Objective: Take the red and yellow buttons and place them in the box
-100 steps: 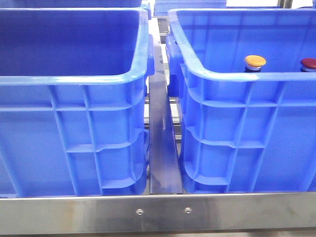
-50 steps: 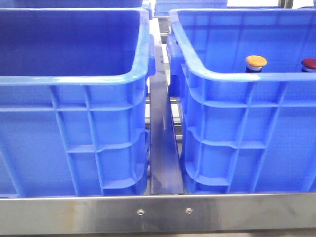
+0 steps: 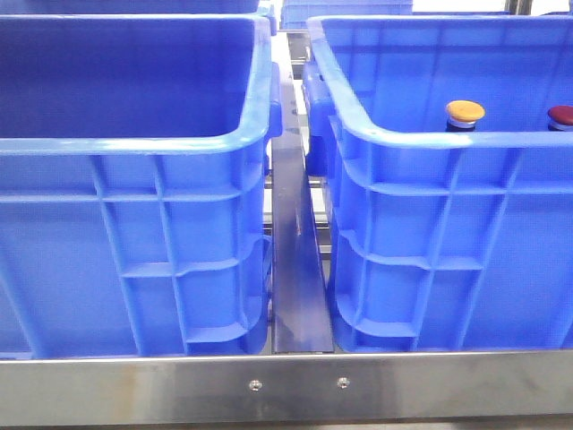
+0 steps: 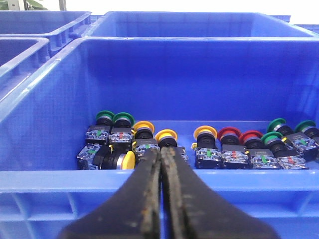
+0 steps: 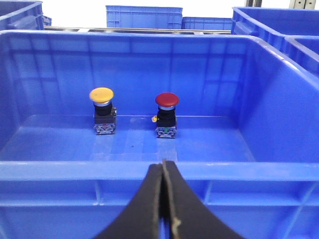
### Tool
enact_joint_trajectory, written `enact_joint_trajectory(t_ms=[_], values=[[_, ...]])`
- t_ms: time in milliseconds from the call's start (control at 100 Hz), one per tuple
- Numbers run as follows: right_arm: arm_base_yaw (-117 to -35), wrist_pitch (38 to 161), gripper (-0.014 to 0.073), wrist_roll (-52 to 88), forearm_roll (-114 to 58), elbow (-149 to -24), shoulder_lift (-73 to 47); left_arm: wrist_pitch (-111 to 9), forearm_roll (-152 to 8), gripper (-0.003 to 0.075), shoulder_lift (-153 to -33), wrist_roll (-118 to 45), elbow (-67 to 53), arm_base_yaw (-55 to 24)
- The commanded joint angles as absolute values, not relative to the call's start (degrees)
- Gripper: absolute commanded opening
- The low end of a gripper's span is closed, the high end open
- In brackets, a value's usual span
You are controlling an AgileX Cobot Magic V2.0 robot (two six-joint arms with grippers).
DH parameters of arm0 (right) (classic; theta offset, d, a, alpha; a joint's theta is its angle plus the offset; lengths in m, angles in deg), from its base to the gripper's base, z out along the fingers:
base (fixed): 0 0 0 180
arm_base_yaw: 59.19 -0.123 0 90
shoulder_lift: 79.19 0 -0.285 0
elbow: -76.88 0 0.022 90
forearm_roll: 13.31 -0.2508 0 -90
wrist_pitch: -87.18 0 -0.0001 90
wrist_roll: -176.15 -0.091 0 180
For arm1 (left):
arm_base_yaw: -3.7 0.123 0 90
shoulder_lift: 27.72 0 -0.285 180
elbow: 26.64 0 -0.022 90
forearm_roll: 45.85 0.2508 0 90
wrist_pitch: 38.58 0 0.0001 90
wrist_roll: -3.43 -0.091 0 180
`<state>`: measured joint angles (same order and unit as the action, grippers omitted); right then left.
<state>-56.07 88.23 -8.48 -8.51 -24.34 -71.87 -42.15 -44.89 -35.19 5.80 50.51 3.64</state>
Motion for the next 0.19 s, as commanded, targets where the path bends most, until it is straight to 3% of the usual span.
enact_joint_trajectory(t_ms=[0, 180], values=[[-55.71, 83.96, -0.0094, -8.21, -7.92, -23.93, -73.19, -37.87, -45.0, -0.002, -33.48, 6.35, 51.65, 3.26], [-55.71, 83.96, -0.0094, -8.21, -7.92, -23.93, -73.19, -37.87, -45.0, -0.002, -33.48, 6.35, 51.65, 3.26]])
